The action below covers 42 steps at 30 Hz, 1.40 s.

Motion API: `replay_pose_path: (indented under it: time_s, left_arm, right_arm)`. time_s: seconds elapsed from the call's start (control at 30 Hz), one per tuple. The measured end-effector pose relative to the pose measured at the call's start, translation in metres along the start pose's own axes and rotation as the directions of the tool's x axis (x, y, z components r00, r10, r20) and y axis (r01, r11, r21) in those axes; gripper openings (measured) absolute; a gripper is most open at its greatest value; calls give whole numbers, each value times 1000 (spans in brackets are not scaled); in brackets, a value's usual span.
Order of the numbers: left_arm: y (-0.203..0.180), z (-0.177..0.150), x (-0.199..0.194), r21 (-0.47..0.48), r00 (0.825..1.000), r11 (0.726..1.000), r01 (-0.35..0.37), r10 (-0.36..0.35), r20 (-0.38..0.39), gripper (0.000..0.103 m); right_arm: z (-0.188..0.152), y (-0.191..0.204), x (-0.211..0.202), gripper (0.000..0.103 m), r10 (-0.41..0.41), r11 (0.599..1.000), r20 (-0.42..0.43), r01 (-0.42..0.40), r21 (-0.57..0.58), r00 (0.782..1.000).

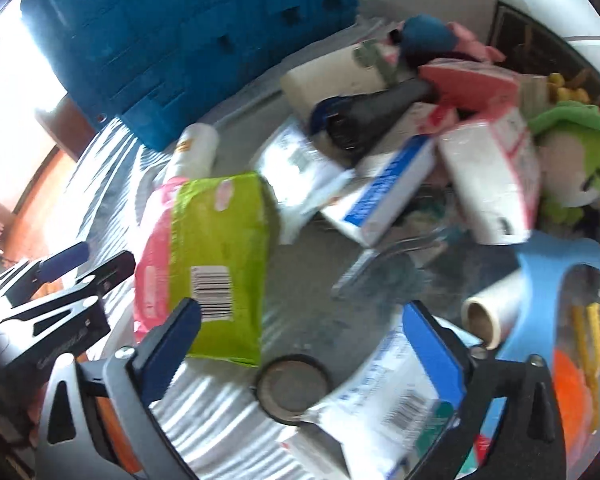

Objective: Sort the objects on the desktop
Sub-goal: 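Close the left gripper on the pink-green wipes pack while the right lowers toward the white bottle, then lift the wipes pack with the left gripper while the right closes on the small white bottle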

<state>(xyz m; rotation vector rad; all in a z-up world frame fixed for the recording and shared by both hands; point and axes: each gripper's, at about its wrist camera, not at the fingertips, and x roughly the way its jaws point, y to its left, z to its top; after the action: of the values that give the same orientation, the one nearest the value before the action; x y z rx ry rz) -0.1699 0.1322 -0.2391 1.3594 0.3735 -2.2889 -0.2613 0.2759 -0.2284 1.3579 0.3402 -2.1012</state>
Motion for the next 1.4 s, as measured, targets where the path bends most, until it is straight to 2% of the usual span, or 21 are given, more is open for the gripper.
replay_pose_path:
  time_s: [0.1,0.13,0.27,0.37,0.47,0.5,0.6,0.73,0.93,1.23,1.3,1.33,1.37,1.4]
  left_arm:
    - [-22,6,-5,-2,1000,1000,-8,8,17,73]
    - [-26,10,-4,2,999,1000,-25,25,20,78]
    - [-37,11,24,13,996,998,-69,70,-47,80]
    - [-41,8,46,-5,995,999,-41,40,-95,80]
    - [-44,6,55,-23,995,1000,-17,15,-95,81]
    - [-45,5,57,-24,996,1000,-8,6,-89,74]
    - [-47,1,52,-4,998,1000,-3,3,-56,61]
    - [-35,5,35,-21,999,999,44,-45,-15,40]
    - [2,6,8,-34,998,999,32,-30,47,28]
    - [69,-1,-4,-66,995,998,1,5,98,24]
    - [83,-4,-5,-82,994,997,-12,22,112,24]
    - [90,-6,-3,-90,992,996,-25,36,117,24]
    - [97,-9,2,-98,992,995,-35,46,119,24]
    - [102,-12,7,-109,992,993,-39,51,116,24]
  right_arm:
    - [1,-11,-5,103,-13,1000,7,13,-4,1000]
    - [1,-16,-7,103,-16,1000,9,16,-1,1000]
    - [2,-31,-7,103,-13,1000,2,13,-3,1000]
    - [2,-35,0,103,-19,1000,-13,18,-12,1000]
    - [2,-39,9,103,-24,1000,-28,24,-11,999]
    - [2,-41,12,103,-26,1000,-33,26,-10,999]
    - [1,-42,20,103,-29,1000,-49,28,-11,998]
    - [2,-35,19,103,-27,999,-38,27,-18,999]
    - [7,-8,9,103,2,999,-9,-3,-42,1000]
    - [-7,69,13,103,87,988,-49,-92,-127,995]
    - [-17,96,8,97,141,970,-63,-150,-190,988]
    - [-25,111,5,84,166,958,-76,-179,-224,983]
    - [-34,124,3,76,193,943,-91,-211,-258,977]
    - [-47,139,6,76,200,927,-108,-224,-301,974]
